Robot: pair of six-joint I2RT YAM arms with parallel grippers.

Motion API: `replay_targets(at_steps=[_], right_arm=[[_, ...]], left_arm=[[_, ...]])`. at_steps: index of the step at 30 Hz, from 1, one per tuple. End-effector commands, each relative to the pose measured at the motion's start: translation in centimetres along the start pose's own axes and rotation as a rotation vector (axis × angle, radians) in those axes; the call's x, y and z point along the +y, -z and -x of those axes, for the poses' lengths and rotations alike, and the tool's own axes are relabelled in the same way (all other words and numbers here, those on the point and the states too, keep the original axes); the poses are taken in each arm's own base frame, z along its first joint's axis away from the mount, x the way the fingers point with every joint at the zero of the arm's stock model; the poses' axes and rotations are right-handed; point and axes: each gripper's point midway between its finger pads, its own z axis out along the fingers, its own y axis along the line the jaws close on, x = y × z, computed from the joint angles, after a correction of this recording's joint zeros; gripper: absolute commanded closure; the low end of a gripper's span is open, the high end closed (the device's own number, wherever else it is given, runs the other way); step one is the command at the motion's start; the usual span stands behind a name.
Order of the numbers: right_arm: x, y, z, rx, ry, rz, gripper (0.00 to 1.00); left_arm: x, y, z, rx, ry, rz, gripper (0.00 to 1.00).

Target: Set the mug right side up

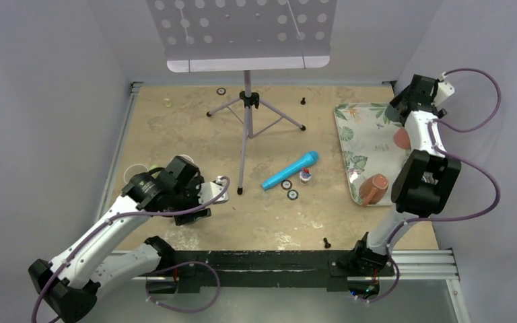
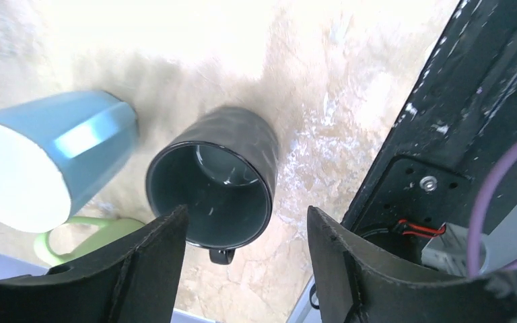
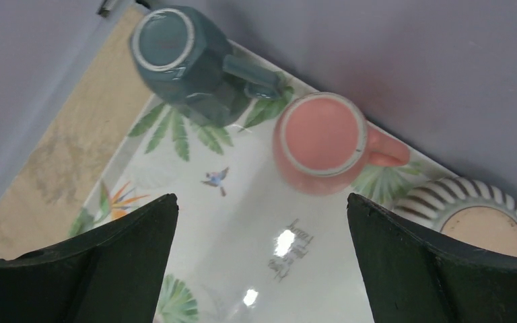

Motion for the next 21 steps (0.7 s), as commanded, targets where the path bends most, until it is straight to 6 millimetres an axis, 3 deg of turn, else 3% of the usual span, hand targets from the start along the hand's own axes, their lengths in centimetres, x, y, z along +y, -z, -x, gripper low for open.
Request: replay_targets(at_steps=[1, 7, 11, 14, 18, 21], right_arm=[[-3.5, -1.7, 1.2, -0.022, -0.006, -0.098, 0.02], [-3.8, -3.8, 1.8, -0.062, 0.063, -0.111, 0.01], [-4.3, -6.1, 0.8, -0.012, 0.125, -0.166, 0.01], [-3.6, -7.2, 0.2, 0.008, 0.176, -0.122, 0.02], [-3.2, -6.9, -0.9, 0.038, 0.170, -0.085, 0.05], [-1.1, -5.4, -2.0, 0.067, 0.131, 0.022, 0.06]], left_arm=[[-1.1, 2.9, 1.7, -0.131, 0.003, -0.017, 0.30], [-0.6, 2.9, 1.8, -0.125, 0.010, 0.000, 0.30], [-0.5, 2.8, 2.1, -0.112, 0.033, -0.014, 0.30], [-0.5, 3.0, 2.3, -0.125, 0.032, -0.011, 0.30], [-0.4, 3.6, 2.5, -0.134, 0.035, -0.003, 0.30], [0.0, 3.7, 2.6, -0.135, 0.033, 0.015, 0.30]])
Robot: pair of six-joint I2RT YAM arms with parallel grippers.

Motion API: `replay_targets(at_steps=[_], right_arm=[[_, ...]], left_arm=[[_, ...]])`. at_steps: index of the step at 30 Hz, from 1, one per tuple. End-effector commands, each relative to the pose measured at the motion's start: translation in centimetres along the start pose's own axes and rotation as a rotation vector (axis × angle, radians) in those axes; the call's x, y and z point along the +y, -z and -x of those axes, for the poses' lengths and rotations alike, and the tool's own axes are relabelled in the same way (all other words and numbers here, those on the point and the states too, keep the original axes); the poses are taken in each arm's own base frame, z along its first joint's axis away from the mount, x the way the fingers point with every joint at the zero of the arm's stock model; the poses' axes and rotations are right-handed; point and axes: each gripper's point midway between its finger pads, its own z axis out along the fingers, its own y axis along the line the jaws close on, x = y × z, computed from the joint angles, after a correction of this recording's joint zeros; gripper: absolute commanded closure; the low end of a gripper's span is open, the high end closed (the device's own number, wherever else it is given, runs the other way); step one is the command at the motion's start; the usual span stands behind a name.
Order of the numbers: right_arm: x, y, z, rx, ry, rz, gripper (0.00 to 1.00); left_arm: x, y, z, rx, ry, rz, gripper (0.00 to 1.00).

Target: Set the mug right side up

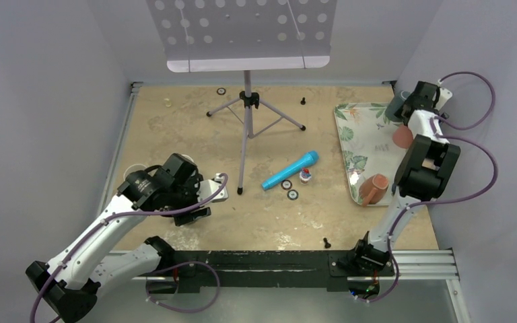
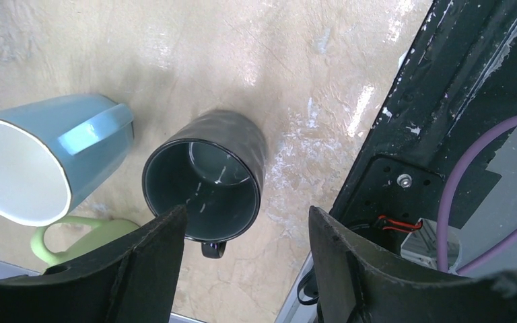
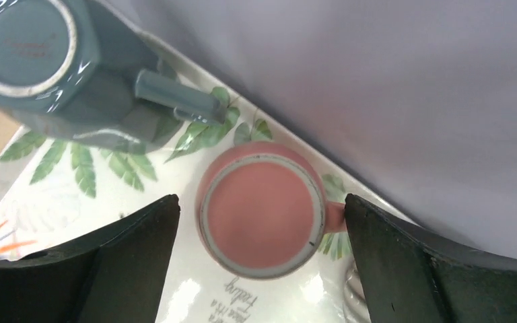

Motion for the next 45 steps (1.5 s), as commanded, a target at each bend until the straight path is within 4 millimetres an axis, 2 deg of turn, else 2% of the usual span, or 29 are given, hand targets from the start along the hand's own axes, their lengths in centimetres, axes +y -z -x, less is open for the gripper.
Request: replay_targets(at_steps=[1, 4, 8, 11, 14, 17, 19, 21, 24, 26, 30, 32, 34, 35, 37, 40, 43, 45], right_arm=[[3.5, 3.8, 0.7, -0.014, -0.050, 0.186, 0.06], [5.3, 5.9, -1.1, 0.007, -0.052, 0.248, 0.06], [7.7, 8.5, -3.5, 0.049, 0.029, 0.328, 0.05], [8.5, 10.4, -4.2, 0.043, 0.090, 0.365, 0.04], [7.2, 10.6, -4.5, 0.033, 0.079, 0.309, 0.03], [4.8, 9.4, -5.4, 0.031, 0.075, 0.179, 0.04], [4.6, 8.3, -6.5, 0.060, 0.077, 0.148, 0.07], [5.0, 6.9, -7.1, 0.085, 0.074, 0.126, 0.14], [4.9, 5.2, -6.8, 0.100, 0.058, 0.037, 0.22], [5.1, 4.6, -6.4, 0.094, 0.047, 0.017, 0.30], [5.1, 3.7, -6.5, 0.090, 0.048, 0.004, 0.41], [5.0, 3.1, -6.8, 0.097, 0.064, -0.002, 0.57], [4.5, 2.9, -7.1, 0.100, 0.071, -0.023, 0.96], [4.2, 3.0, -7.3, 0.101, 0.072, -0.031, 1.00], [3.8, 3.9, -6.9, 0.080, 0.059, -0.023, 1.00], [2.8, 7.3, -4.1, -0.002, -0.001, 0.013, 1.00], [2.5, 12.3, -0.7, -0.110, -0.065, 0.098, 1.00], [2.8, 16.8, 1.6, -0.190, -0.093, 0.191, 1.00]], left_arm=[[0.7, 1.2, 1.3, -0.054, 0.003, 0.041, 0.30], [0.9, 1.3, 1.2, -0.049, -0.001, 0.048, 0.30], [0.7, 1.4, 1.1, -0.049, -0.006, 0.042, 0.30], [0.7, 1.3, 0.9, -0.042, -0.007, 0.045, 0.30], [0.6, 1.4, 1.0, -0.053, -0.008, 0.045, 0.30], [0.4, 1.7, 1.3, -0.081, -0.010, 0.046, 0.30], [0.2, 2.0, 1.4, -0.102, -0.015, 0.046, 0.30], [0.1, 2.1, 1.4, -0.113, -0.021, 0.049, 0.30], [-0.1, 2.1, 1.1, -0.121, -0.038, 0.056, 0.30], [-0.1, 2.2, 0.9, -0.123, -0.049, 0.064, 0.30], [-0.2, 2.4, 0.5, -0.128, -0.058, 0.074, 0.29], [-0.4, 2.5, 0.6, -0.135, -0.060, 0.070, 0.29], [-0.6, 2.6, 0.8, -0.146, -0.057, 0.061, 0.28], [-0.6, 2.6, 0.9, -0.152, -0.052, 0.059, 0.28], [-0.5, 2.9, 1.2, -0.161, -0.041, 0.062, 0.28], [0.0, 3.8, 1.9, -0.179, -0.012, 0.089, 0.28], [1.0, 5.6, 3.2, -0.232, 0.051, 0.150, 0.26], [1.9, 7.2, 4.2, -0.277, 0.107, 0.198, 0.24]])
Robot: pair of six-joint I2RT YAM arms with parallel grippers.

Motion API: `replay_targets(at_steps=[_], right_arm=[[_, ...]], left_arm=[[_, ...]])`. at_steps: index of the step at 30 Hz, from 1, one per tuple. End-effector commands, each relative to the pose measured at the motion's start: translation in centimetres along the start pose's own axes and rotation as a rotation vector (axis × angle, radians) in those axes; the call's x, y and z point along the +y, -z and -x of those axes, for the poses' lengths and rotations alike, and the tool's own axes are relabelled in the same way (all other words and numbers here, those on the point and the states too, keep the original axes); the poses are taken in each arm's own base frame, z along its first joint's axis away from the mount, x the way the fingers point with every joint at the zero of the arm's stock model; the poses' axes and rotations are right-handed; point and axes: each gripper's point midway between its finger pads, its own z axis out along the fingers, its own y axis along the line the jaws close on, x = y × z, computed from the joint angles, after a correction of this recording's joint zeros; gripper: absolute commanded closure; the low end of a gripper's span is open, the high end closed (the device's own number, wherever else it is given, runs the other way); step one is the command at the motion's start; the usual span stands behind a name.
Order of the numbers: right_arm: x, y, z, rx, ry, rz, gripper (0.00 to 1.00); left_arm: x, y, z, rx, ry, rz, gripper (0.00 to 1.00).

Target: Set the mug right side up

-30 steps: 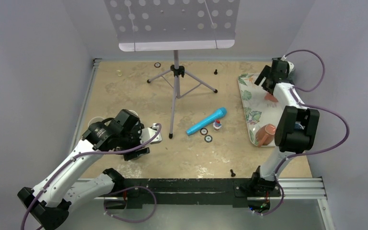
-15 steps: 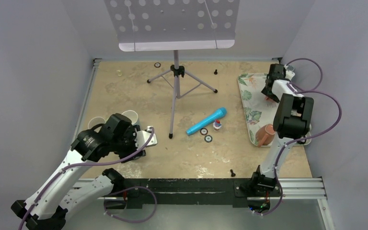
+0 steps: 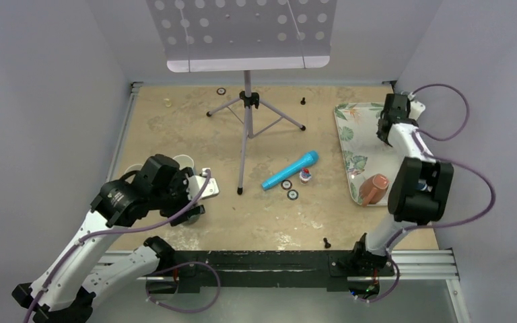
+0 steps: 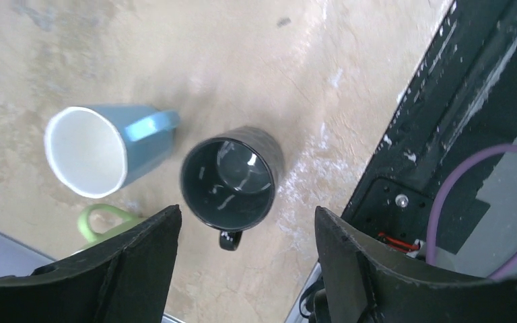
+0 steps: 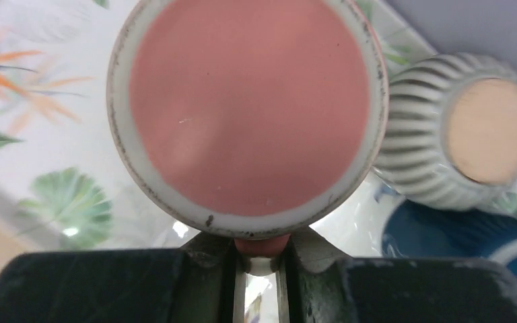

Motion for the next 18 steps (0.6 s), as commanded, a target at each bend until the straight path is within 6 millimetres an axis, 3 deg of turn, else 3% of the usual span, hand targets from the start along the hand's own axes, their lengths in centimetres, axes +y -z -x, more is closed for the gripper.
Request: replay_targets(at_steps=[1, 5, 9, 11, 14, 16, 18], right_arm=[[0.6, 12.9, 10.5, -0.374, -0.173, 0.216, 1.00], [2.0, 23.6, 12.2, -0.519, -0.209, 0.500, 1.00], [2.4, 36.3, 12.8, -0.708, -0.195, 0.932, 1.00], [1.9, 44.0, 11.3, -0.822, -0.131, 1.223, 1.00], [0.3, 52.9, 7.5, -0.959, -0.025, 1.625, 1.00], [-1.1, 57.0, 4.7, -1.013, 0.039, 1.849, 1.00], [-2.1, 59.7, 2.5, -1.019, 0.077, 2.003, 1.00]], left_arm=[[2.6, 3.6, 4.0, -0.147, 0.122, 0.139, 0.22], [3.9, 6.9, 7.2, -0.287, 0.233, 0.198, 0.16], [2.5, 11.3, 11.5, -0.507, 0.245, 0.115, 0.14], [1.8, 13.4, 13.2, -0.609, 0.234, 0.077, 0.14], [0.7, 15.7, 15.1, -0.700, 0.210, 0.012, 0.12], [-0.1, 16.8, 16.4, -0.749, 0.203, -0.050, 0.12], [-0.5, 17.8, 17.6, -0.795, 0.205, -0.098, 0.11]])
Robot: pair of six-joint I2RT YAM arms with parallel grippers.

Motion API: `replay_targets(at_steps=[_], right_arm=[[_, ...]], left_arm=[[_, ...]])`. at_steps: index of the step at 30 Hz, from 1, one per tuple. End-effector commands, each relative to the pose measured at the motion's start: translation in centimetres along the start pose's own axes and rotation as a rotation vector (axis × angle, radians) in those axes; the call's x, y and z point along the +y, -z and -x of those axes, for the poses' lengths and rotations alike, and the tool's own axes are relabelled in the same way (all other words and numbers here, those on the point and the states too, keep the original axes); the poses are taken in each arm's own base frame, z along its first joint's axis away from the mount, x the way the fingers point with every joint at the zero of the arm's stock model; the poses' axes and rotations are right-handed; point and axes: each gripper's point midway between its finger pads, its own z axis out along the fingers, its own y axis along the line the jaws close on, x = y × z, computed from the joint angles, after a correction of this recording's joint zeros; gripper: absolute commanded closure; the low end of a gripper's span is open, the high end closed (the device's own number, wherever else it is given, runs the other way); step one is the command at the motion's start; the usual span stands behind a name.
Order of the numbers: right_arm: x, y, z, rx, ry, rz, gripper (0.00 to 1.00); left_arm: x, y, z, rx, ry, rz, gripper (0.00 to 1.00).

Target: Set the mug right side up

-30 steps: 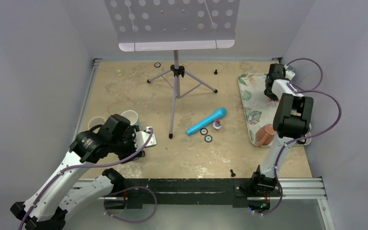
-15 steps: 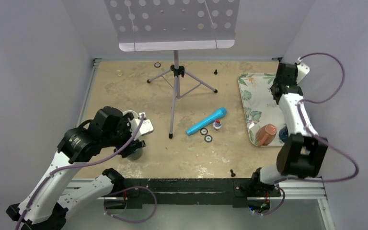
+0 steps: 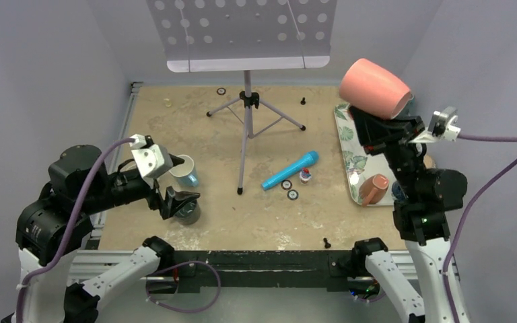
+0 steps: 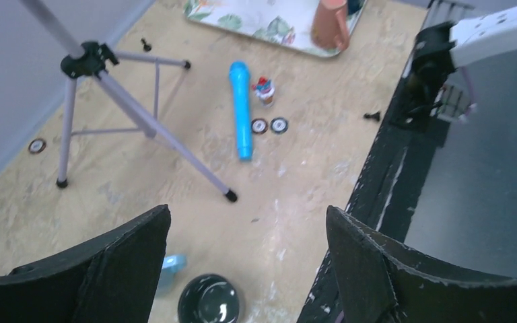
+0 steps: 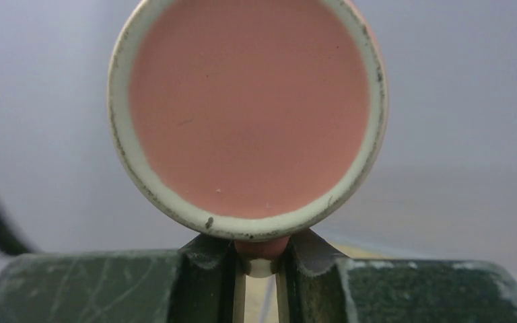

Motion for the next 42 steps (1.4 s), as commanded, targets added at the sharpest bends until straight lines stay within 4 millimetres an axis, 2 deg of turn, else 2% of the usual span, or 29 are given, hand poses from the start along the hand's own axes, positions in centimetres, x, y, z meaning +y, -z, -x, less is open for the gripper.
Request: replay_targets(at_steps=[1, 3, 7, 10, 13, 18, 24, 25, 28, 29, 30, 31, 35, 36, 37, 38, 39, 42], right_arm=[[11.3, 3.0, 2.5, -0.101, -0.002, 0.567, 1.00], [13.8, 3.7, 2.3, -0.098, -0.077, 0.667, 1.00], [18.4, 2.8, -0.1, -0.038, -0.197, 0.816, 1.00], [21.7, 2.4, -0.8, -0.021, -0.228, 0.893, 1.00], [24.0, 1.9, -1.2, -0.020, -0.275, 0.949, 1.00], [27.3, 0.8, -3.5, 0.032, -0.318, 1.015, 1.00], [30.8, 0.8, -6.4, 0.090, -0.357, 1.076, 1.00], [31.2, 0.7, -7.2, 0.109, -0.359, 1.078, 1.00], [31.7, 0.5, -9.3, 0.160, -0.356, 1.076, 1.00], [31.7, 0.5, -9.7, 0.170, -0.353, 1.075, 1.00], [31.6, 0.6, -10.2, 0.180, -0.345, 1.071, 1.00], [31.5, 0.6, -10.7, 0.190, -0.338, 1.062, 1.00], [31.2, 0.1, -13.5, 0.279, -0.275, 1.019, 0.98], [30.9, -0.2, -14.4, 0.315, -0.243, 0.996, 0.80], [30.4, -0.2, -15.3, 0.356, -0.214, 0.967, 0.55], [29.7, -0.2, -15.9, 0.383, -0.187, 0.934, 0.21], [28.7, -0.3, -16.4, 0.401, -0.157, 0.885, 0.04], [24.4, -0.2, -17.4, 0.456, -0.034, 0.705, 0.01]], left_arm=[[-2.6, -0.1, 4.5, -0.134, 0.064, -0.176, 0.11], [-2.7, -0.1, 6.1, -0.169, 0.075, -0.199, 0.10], [-4.8, 1.3, 10.1, -0.259, 0.090, -0.331, 0.07], [-5.2, 2.2, 12.3, -0.324, 0.105, -0.363, 0.06], [-4.7, 2.0, 12.8, -0.331, 0.118, -0.346, 0.05], [-3.9, 1.2, 13.0, -0.333, 0.161, -0.315, 0.04], [-2.2, -0.3, 12.4, -0.319, 0.209, -0.237, 0.09], [-2.2, -0.4, 12.2, -0.316, 0.213, -0.242, 0.17], [-2.6, -0.2, 12.2, -0.319, 0.220, -0.259, 0.65], [-2.4, -0.2, 12.1, -0.321, 0.223, -0.244, 0.84], [-2.2, -0.2, 11.9, -0.317, 0.225, -0.224, 0.95], [-1.8, -0.3, 11.6, -0.313, 0.225, -0.200, 1.00], [-1.0, -1.2, 10.0, -0.272, 0.212, -0.157, 1.00], [-0.7, -1.4, 9.4, -0.255, 0.205, -0.144, 1.00], [-0.4, -1.7, 8.7, -0.232, 0.188, -0.128, 1.00], [-0.1, -1.9, 7.8, -0.198, 0.156, -0.115, 1.00], [0.2, -2.1, 6.6, -0.153, 0.107, -0.098, 1.00], [2.0, -2.5, 2.2, 0.031, 0.005, -0.021, 1.00]])
